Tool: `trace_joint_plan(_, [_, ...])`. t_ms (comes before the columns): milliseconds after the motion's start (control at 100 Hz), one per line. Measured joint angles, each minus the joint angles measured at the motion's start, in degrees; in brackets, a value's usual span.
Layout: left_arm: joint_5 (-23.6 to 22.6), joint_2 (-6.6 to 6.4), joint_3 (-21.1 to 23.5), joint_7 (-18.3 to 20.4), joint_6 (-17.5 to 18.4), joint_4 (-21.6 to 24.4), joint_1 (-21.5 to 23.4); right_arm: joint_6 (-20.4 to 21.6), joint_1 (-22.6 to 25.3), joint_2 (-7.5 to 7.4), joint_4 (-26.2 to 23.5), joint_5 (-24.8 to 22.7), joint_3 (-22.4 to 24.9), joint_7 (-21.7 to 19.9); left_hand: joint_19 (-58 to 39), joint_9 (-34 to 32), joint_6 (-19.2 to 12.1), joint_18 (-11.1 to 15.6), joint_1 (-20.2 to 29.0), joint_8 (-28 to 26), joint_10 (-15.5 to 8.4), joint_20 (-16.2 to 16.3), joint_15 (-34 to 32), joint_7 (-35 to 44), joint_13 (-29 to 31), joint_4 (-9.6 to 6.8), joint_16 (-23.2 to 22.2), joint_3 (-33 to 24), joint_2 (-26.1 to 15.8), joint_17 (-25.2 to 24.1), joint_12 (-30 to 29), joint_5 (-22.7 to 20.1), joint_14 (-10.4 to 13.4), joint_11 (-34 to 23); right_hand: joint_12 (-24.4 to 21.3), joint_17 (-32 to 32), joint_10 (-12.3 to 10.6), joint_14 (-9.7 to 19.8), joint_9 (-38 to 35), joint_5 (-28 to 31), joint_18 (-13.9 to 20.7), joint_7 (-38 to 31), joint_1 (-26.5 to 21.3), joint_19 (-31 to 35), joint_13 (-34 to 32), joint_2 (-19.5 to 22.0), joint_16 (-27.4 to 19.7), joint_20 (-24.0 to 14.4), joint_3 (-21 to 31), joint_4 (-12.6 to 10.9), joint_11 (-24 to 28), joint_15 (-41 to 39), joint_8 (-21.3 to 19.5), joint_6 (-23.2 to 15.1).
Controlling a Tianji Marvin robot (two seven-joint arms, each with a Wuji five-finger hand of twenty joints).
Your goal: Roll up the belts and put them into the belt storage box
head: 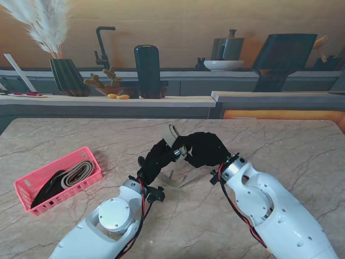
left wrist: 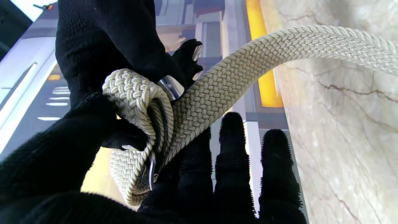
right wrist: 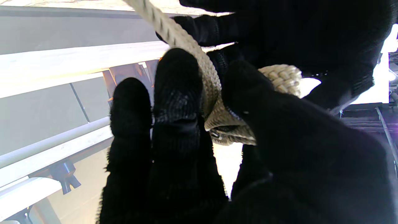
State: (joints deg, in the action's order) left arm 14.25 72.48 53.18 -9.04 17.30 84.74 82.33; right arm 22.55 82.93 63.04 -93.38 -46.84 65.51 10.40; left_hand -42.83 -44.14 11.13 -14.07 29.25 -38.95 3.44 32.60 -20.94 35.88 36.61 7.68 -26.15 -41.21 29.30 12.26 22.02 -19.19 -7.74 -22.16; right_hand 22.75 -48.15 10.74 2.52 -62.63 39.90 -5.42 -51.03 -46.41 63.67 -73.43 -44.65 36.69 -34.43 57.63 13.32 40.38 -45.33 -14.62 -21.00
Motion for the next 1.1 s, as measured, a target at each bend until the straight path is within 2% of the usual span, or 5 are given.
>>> trace_joint_plan(390, [-2.18,0.04,-0.31,-1.82,0.09,0.01,-0.20,-0.51,0.25,0.03,0.16,0.96,0.00,-1.04,-4.25,-0.50,-4.69,1.41,6.18,-5.02,-2.36,0.00,-4.22,6.44,3.61,0.21,-0.23,-0.43,1.01,2.71,1.59,3.74,1.21,-3.00,0.44,0.77,-0.60,0.03,1.43,-1.12,0.01,-0.39,-1.44,-0.33,0.00,1.41,-0.68,0.00,1.10,-0.18,0.45,3.45,-0.03,-1.65])
trace_joint_plan(630, [-3.28,0.39,-0.22,-4.40,-0.26,0.36,0.13,-0.25,1.45,-0.38,-0.76,-0.59,0.51,-1.90,-10.06,-8.21,-7.39,2.36,15.98,-7.67,-2.28,0.01,-13.56,10.66,8.06,0.36,-6.37,5.68,5.30,5.61,21.21,3.70,1.22,2.13,0.60,1.94,-2.05,0.03,3.25,-4.26,-0.02,2.87,-1.32,-1.31,0.06,2.51,-0.68,0.00,1.86,-1.50,-1.40,5.83,-3.05,-0.22])
trace_joint_plan(830, [-2.57,0.42,0.09,-3.81,-1.13,0.98,0.23,0.45,3.28,-0.63,-2.34,-2.25,1.99,-2.34,-10.41,-8.12,-8.93,2.36,19.28,-8.24,-0.92,0.75,-15.28,10.82,8.06,0.41,-14.90,7.75,5.25,5.61,27.81,2.31,-0.05,2.29,0.18,4.40,-2.45,-0.56,8.96,-7.67,-0.68,8.93,4.02,-3.15,2.55,4.84,-0.19,0.00,1.43,-2.69,-1.94,7.45,-8.72,3.85])
trace_joint_plan(900, [-1.86,0.48,0.10,-3.40,-1.53,1.15,0.22,1.18,4.04,-0.67,-2.93,-3.37,2.70,-2.25,-10.43,-8.06,-9.17,2.30,20.75,-8.24,-0.37,1.23,-16.00,10.82,8.06,0.43,-16.63,8.62,5.32,5.61,29.57,0.97,-0.51,2.33,0.74,6.17,-2.28,-1.26,11.32,-8.35,-0.83,9.55,8.66,-3.42,4.72,6.81,0.34,-0.07,0.65,-5.91,-1.69,7.34,-9.47,6.05])
trace_joint_plan(1100, [-0.75,0.52,0.04,-2.00,-1.64,1.31,0.17,3.11,5.41,-1.06,-4.06,-5.08,4.27,-1.99,-10.44,-8.05,-9.72,2.08,21.42,-7.83,-0.13,1.47,-17.30,10.85,8.69,0.45,-19.36,9.36,5.40,5.93,32.65,-0.39,-0.74,2.37,0.75,9.19,-1.29,-1.85,17.46,-12.07,-1.49,10.48,10.33,-4.66,8.72,7.20,0.74,-1.40,0.65,-5.92,-1.68,4.85,-11.72,7.83])
